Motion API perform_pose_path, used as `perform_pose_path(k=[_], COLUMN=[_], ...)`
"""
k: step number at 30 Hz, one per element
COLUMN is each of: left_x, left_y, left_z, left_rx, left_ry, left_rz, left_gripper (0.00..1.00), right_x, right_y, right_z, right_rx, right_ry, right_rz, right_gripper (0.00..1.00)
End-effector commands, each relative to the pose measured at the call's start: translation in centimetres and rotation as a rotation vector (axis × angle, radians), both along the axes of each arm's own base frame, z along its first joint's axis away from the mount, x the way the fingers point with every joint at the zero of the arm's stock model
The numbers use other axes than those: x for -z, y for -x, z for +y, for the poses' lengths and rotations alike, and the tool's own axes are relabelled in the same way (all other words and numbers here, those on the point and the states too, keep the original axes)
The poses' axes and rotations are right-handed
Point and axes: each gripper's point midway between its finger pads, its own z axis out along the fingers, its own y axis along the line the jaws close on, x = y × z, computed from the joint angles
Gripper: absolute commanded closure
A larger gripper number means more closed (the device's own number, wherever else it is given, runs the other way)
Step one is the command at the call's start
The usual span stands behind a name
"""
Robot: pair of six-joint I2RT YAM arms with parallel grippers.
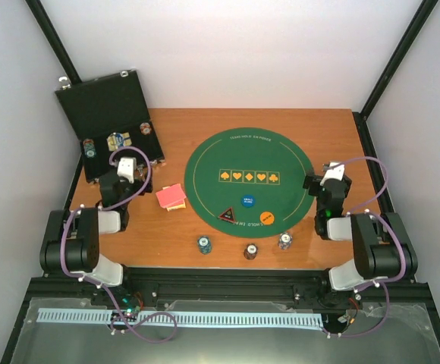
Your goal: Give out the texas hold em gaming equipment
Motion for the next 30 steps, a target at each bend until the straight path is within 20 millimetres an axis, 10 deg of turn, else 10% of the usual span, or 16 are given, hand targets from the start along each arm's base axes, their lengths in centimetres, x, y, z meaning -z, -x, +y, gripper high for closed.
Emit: perform_pose_path(k=[1,10,17,30], left_x=[-4.1,-9.9,-13.0,-10.6], left_y=[-2.9,1.4,8.9,15.1], left_z=[0.7,1.2,-1.2,-1.3], left_rx=[0.002,0.249,0.364,0.317], left_ry=[0.026,0.13,0.007,-0.108], left_rz=[0.051,0.367,0.429,0.498], left_gripper=[0.0,0.0,0.0,0.0], right_x=[-3.3,-9.5,-10.6,-7.1], right_y=[-0.8,1.1,0.9,16.8], right_z=[-3.7,-5.6,9.9,31.2], right_rx=[0.22,0.448,-0.073,-0.632], right_ry=[-0.074,-0.45,-0.419,-0.14], right_rz=[0.02,0.109,0.342,0.651], right_gripper=[0.0,0.0,0.0,0.0])
